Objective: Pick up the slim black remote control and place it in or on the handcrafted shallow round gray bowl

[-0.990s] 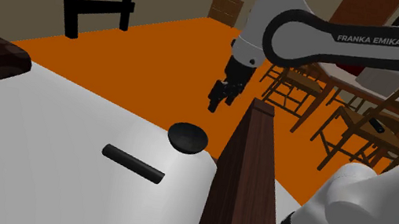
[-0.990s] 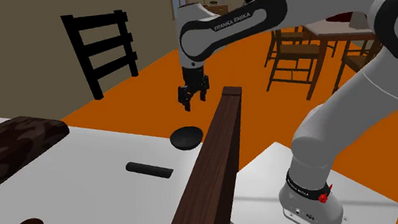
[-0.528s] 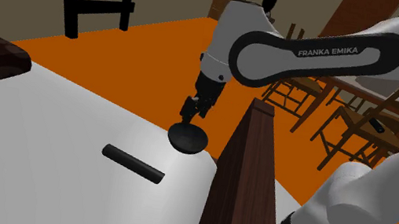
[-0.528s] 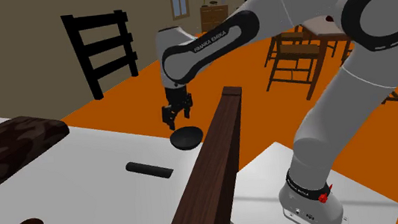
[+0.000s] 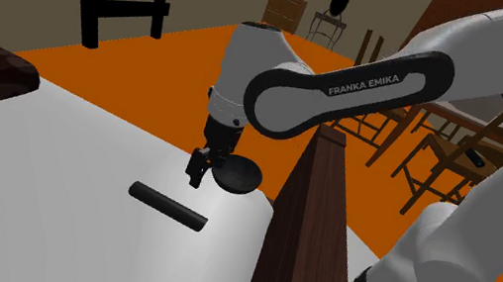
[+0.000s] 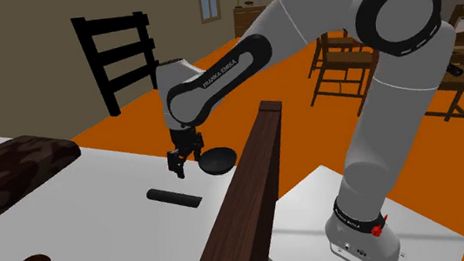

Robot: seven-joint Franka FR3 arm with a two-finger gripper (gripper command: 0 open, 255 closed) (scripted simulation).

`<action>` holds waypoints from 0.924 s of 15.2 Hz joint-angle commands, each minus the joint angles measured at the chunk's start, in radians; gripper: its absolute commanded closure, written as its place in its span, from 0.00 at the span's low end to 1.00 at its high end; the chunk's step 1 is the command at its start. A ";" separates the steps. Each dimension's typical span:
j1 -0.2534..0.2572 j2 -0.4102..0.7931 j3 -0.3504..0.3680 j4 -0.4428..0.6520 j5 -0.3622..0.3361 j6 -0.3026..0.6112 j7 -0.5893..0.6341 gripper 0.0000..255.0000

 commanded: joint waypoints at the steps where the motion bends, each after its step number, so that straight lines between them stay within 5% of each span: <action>1: 0.016 0.064 0.020 0.031 -0.015 0.027 0.011 0.00; 14: 0.059 0.231 0.042 0.050 -0.079 0.158 0.055 0.00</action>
